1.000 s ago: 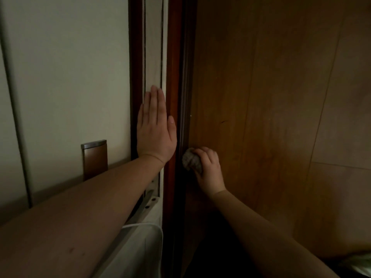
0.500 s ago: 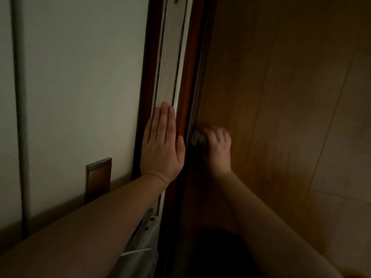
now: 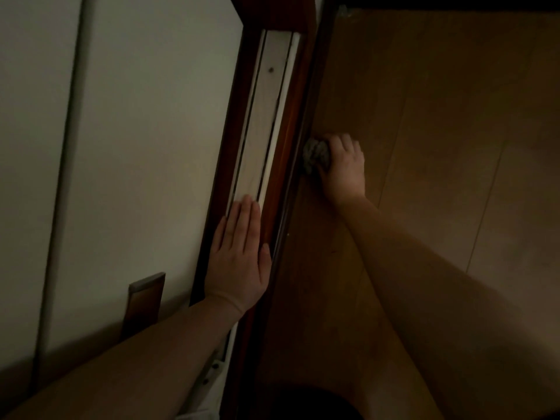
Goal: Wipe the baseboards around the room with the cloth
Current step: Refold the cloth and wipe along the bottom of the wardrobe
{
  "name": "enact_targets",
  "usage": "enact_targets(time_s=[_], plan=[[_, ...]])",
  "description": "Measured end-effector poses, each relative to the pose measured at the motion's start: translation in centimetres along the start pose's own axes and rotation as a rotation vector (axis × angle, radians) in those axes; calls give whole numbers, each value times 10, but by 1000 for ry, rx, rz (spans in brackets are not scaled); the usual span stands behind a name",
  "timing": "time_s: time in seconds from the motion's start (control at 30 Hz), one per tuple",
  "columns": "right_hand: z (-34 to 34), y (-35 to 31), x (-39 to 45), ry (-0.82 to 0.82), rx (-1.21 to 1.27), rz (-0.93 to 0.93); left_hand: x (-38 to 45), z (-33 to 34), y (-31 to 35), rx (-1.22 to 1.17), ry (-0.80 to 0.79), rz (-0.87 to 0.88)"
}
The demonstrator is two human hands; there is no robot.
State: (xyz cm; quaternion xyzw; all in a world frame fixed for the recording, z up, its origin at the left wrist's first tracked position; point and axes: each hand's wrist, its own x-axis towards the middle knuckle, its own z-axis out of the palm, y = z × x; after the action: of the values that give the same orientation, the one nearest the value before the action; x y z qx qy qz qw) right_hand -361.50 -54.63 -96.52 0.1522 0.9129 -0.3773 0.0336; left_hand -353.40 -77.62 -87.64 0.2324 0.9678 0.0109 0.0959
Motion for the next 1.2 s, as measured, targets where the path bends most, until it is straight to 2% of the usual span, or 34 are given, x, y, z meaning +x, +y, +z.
enact_targets(time_s=[0.13, 0.37, 0.53, 0.7, 1.0, 1.1, 1.2], plan=[[-8, -8, -35, 21, 70, 25, 0, 2, -1, -5, -1, 1], [-37, -21, -158, -1, 108, 54, 1, -10, 5, -7, -89, -28], [-2, -38, -212, -122, 164, 91, -3, -6, 3, -5, -85, -17], [47, -23, -230, -264, 214, 15, -3, -4, 3, 9, -41, -11], [62, -34, -243, -187, 309, 98, -2, -4, 2, -23, -28, 2], [54, -38, -223, -149, 341, 132, -2, -4, 1, -15, -39, -5], [44, -42, -176, -42, 358, 170, -2, -5, 2, -4, -62, -14]])
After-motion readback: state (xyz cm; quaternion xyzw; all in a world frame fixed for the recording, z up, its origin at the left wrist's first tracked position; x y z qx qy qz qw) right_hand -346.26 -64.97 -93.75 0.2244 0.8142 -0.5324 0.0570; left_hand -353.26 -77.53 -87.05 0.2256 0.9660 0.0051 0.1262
